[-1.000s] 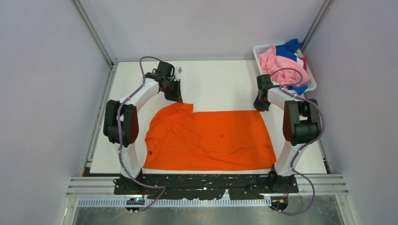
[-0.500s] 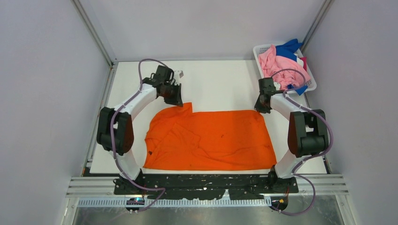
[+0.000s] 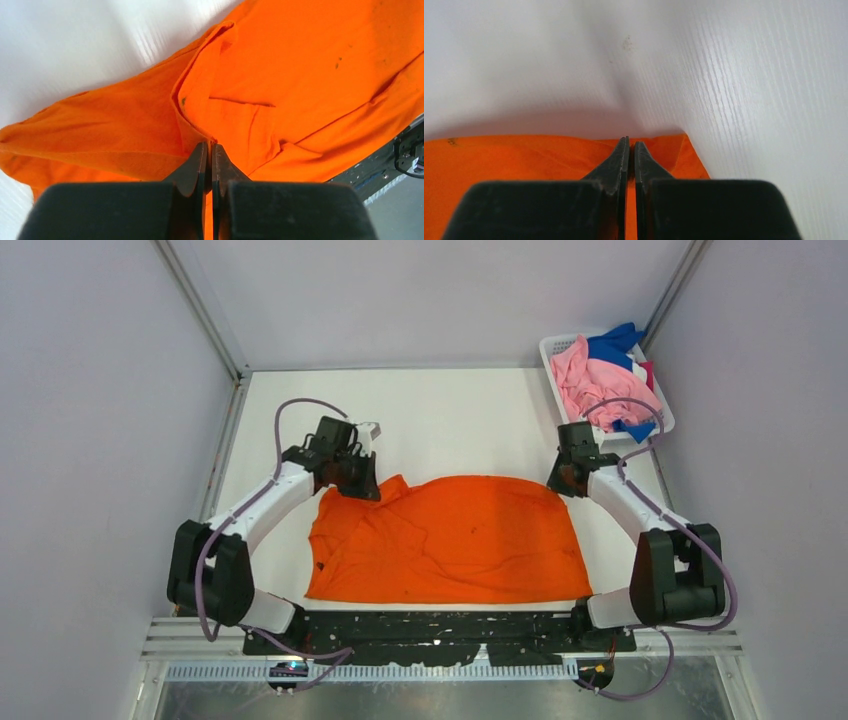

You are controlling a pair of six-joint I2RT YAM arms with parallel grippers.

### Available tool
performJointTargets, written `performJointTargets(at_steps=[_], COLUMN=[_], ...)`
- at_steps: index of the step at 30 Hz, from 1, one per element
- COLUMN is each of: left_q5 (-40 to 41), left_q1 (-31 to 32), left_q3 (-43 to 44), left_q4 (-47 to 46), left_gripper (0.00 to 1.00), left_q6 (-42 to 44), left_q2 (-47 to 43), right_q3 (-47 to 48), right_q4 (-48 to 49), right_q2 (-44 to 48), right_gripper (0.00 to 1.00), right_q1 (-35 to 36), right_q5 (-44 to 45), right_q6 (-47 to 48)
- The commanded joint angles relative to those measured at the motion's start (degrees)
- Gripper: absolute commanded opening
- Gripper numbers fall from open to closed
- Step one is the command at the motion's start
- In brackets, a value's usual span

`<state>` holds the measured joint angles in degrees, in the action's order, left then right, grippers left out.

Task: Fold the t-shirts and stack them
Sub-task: Fold the other side of the tshirt into a rectangle

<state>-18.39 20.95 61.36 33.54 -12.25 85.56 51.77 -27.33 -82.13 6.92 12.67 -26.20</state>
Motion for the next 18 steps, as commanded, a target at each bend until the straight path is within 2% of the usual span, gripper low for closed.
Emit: performJointTargets(at_steps=[1, 18], left_q5=[0.5, 4.0], left_q1=[1.3, 3.4], left_q3=[-4.6, -19.2], left_q4=[-4.0, -4.5], left_gripper=[0.0, 0.0], left_q6=[-1.4, -10.4], left_q2=[-8.4, -30.2], right_q3=[-1.7, -6.7], right_q4=[-2.6, -11.6], right_q2=[5.7, 18.0], right_gripper=[0.05, 0.05], right_q1=[0.2, 0.3], right_q5=[-0.1, -1.9], right_q6=[1.1, 3.6])
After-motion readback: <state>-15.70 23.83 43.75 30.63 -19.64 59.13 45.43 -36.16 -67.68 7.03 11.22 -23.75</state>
